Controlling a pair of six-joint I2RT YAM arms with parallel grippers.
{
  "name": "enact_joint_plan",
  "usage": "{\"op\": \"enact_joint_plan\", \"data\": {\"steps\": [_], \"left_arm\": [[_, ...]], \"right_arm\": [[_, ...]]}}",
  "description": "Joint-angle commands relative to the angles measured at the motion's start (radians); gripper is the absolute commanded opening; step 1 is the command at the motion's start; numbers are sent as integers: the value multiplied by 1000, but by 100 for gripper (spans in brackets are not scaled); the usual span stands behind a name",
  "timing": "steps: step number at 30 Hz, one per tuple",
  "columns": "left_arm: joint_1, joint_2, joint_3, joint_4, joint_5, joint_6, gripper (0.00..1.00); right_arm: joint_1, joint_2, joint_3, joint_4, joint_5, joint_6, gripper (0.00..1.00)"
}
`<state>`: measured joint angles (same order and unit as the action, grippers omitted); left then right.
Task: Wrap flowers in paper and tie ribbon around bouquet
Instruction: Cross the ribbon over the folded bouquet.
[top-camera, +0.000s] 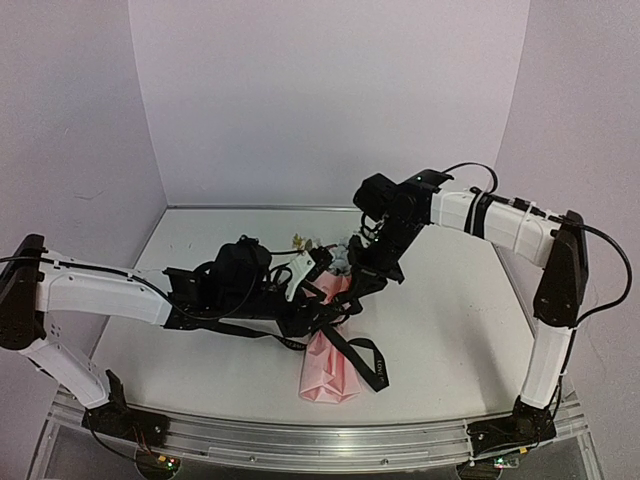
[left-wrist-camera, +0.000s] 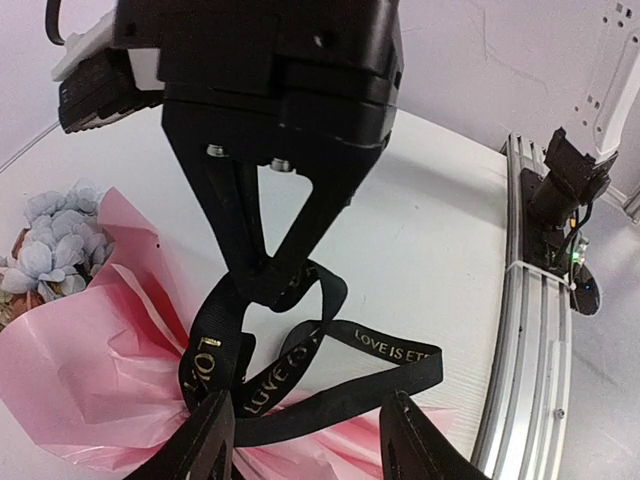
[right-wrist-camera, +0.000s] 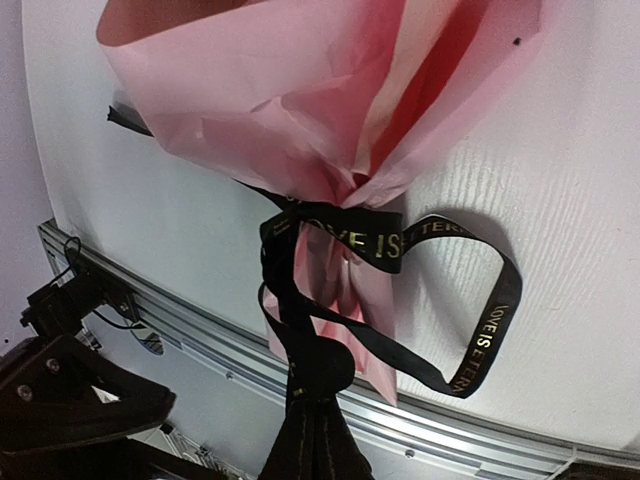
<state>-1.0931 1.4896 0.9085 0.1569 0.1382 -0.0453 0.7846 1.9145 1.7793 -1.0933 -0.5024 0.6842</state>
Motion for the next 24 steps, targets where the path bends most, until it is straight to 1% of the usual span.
{"op": "enact_joint_plan", "data": {"steps": [1, 8, 12, 19, 24], "left_arm": [[-2, 20, 39, -6, 8, 98, 51], [-2, 57, 61, -1, 14, 113, 49], [-2, 75, 72, 12, 52, 112, 48], [-2, 101, 89, 2, 89, 132, 48], [-2, 116, 92, 17, 88, 142, 46]], "right_arm": [[26, 43, 68, 1, -39, 117, 0], [39, 55, 86, 2, -46, 146, 0], [38, 58, 82, 4, -38, 160, 0], [40, 52, 72, 0, -38, 150, 0], [39, 53, 74, -1, -53, 136, 0]]}}
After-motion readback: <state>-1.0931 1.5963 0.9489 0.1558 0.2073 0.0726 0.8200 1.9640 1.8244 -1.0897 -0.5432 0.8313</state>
